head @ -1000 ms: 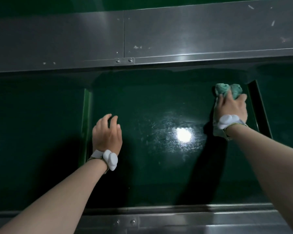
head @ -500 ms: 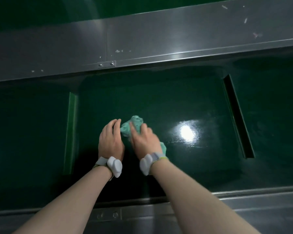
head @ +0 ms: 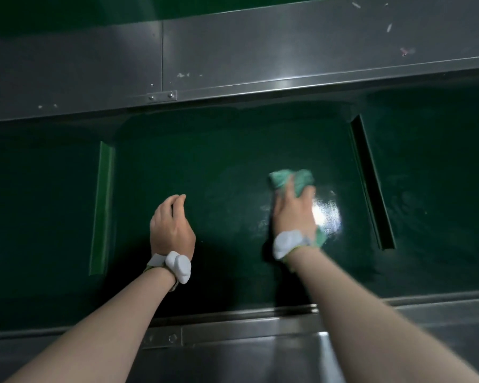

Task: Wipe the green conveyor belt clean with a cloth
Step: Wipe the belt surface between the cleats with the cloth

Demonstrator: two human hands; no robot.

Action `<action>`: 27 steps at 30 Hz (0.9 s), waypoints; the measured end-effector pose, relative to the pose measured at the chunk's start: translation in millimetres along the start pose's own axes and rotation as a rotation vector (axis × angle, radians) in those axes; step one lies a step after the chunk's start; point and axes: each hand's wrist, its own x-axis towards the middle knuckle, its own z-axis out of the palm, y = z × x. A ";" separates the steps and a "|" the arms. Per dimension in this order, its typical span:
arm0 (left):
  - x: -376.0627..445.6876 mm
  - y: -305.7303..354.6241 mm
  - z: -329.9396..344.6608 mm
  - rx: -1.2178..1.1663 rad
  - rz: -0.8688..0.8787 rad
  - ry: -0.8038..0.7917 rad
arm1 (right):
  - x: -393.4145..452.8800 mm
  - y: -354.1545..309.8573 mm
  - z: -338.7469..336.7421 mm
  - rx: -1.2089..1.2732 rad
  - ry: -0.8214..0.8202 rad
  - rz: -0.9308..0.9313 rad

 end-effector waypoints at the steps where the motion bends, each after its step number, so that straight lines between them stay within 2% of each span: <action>1: 0.7 -1.0 -0.2 0.000 -0.017 0.002 | -28.1 -21.7 13.8 -0.007 -0.059 -0.083; 5: 2.1 0.4 -4.8 0.001 -0.039 0.007 | -113.9 -66.8 45.2 -0.059 -0.261 -0.524; 8: 0.4 2.2 -2.9 0.025 0.013 -0.002 | -88.7 -50.1 34.8 -0.054 -0.211 -0.593; 10: -0.1 5.3 0.9 0.040 0.041 -0.015 | -51.7 -21.9 20.4 -0.068 -0.127 -0.497; 15: 15.1 30.1 4.7 0.087 0.092 -0.055 | 42.8 55.8 -35.2 -0.068 0.034 -0.017; 18: 27.7 41.2 6.5 0.098 0.112 -0.081 | 56.3 61.7 -41.6 -0.081 0.097 0.186; 20: 33.0 42.2 8.5 0.108 0.117 -0.096 | 40.8 44.9 -32.6 -0.067 0.093 0.215; 22: 38.9 40.2 10.0 0.118 0.110 -0.105 | 9.3 19.5 -18.7 -0.024 0.033 0.105; 25: 50.3 38.7 11.9 0.115 0.087 -0.090 | -55.5 -20.0 3.3 -0.049 -0.161 -0.299; 27: 58.7 39.8 13.4 0.104 0.080 -0.082 | -79.5 -29.5 15.2 -0.070 -0.231 -0.563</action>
